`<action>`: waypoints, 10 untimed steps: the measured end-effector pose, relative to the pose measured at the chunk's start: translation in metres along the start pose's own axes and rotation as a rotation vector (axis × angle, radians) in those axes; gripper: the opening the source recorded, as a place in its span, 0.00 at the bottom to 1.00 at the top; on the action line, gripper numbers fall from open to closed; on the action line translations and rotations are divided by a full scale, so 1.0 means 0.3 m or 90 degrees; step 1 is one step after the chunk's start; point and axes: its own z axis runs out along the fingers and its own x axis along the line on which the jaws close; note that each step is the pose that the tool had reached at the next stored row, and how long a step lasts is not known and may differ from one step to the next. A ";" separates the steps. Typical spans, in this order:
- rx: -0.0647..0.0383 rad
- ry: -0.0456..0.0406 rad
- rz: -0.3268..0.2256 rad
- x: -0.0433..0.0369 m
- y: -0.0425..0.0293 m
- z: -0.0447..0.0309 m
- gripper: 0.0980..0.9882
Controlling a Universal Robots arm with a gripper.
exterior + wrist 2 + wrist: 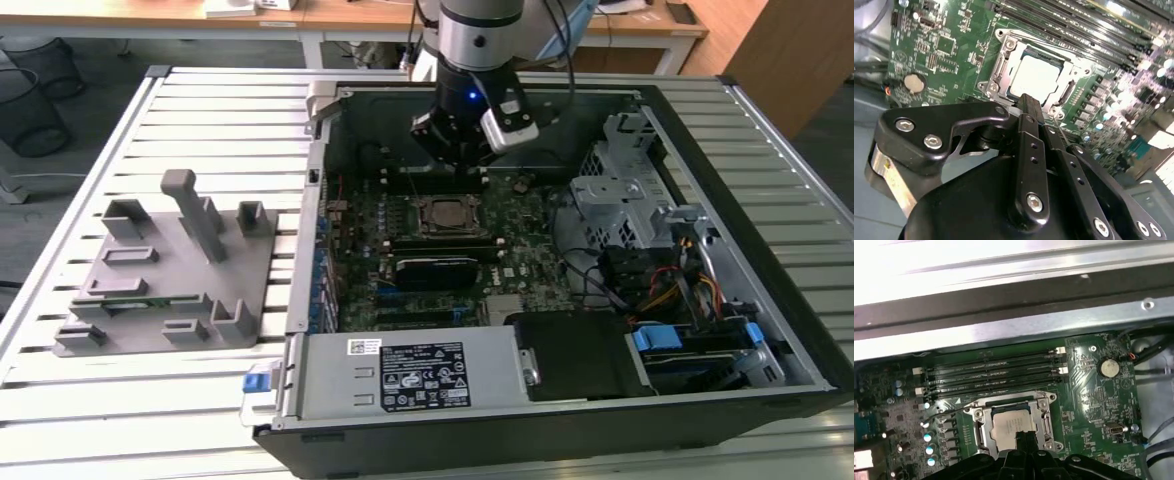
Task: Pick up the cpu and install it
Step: 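Install the first cpu locking lever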
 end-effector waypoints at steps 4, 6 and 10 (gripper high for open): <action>-0.001 0.0003 -0.046 0.000 0.000 0.000 0.01; -0.001 0.0004 -0.069 0.000 0.000 0.000 0.01; -0.002 0.0006 -0.113 0.000 0.000 0.000 0.01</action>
